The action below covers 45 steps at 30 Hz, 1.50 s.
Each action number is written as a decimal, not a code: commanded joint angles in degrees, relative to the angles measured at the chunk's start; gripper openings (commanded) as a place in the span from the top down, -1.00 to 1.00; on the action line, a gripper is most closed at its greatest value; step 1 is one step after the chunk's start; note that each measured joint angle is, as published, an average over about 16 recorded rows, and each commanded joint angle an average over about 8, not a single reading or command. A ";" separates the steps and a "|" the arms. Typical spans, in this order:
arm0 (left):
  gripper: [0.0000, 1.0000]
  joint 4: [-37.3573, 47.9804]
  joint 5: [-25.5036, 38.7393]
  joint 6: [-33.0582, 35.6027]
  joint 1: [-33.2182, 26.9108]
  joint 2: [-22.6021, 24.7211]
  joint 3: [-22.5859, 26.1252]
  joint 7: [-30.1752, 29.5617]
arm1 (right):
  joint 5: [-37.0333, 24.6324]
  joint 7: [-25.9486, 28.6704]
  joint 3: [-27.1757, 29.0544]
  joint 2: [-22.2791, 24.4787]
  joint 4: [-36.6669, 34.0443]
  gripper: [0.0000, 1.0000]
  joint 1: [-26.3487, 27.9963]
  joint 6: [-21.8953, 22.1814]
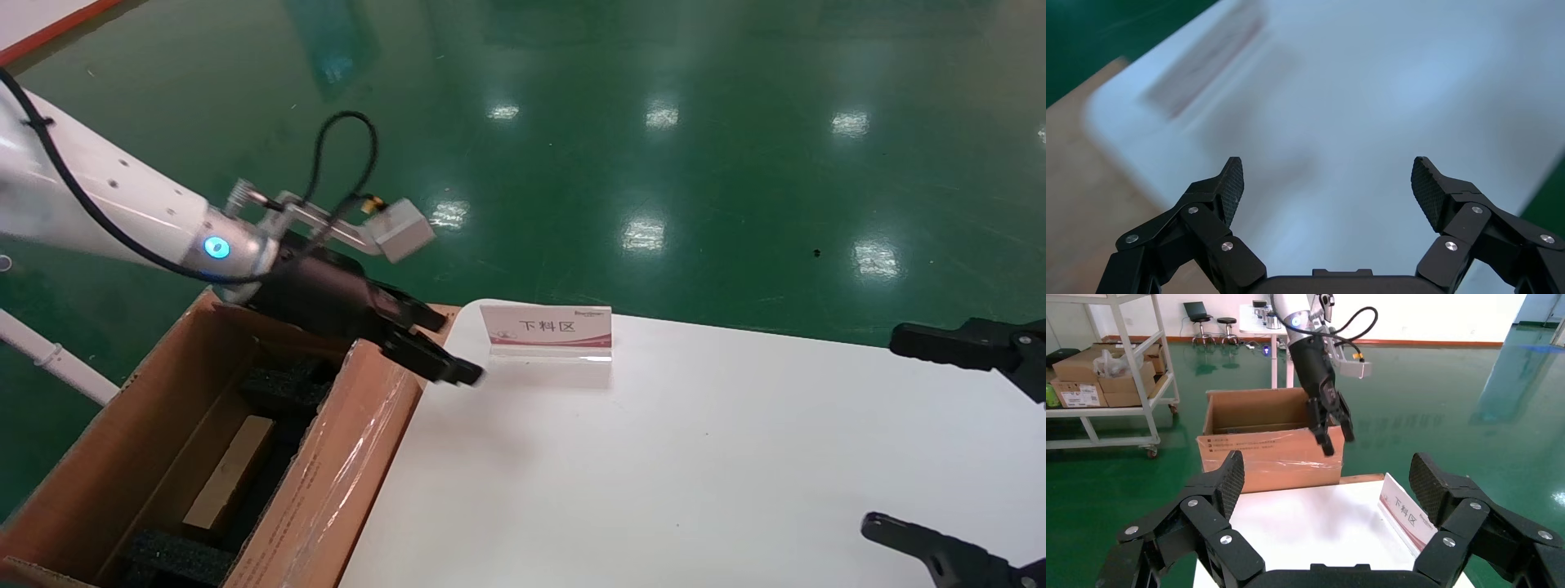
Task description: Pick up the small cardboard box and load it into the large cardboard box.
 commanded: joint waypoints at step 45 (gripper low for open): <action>-1.00 -28.22 0.12 15.46 55.64 -4.47 -89.80 21.50 | -0.54 0.46 0.79 -0.31 0.21 -1.00 -0.21 -0.31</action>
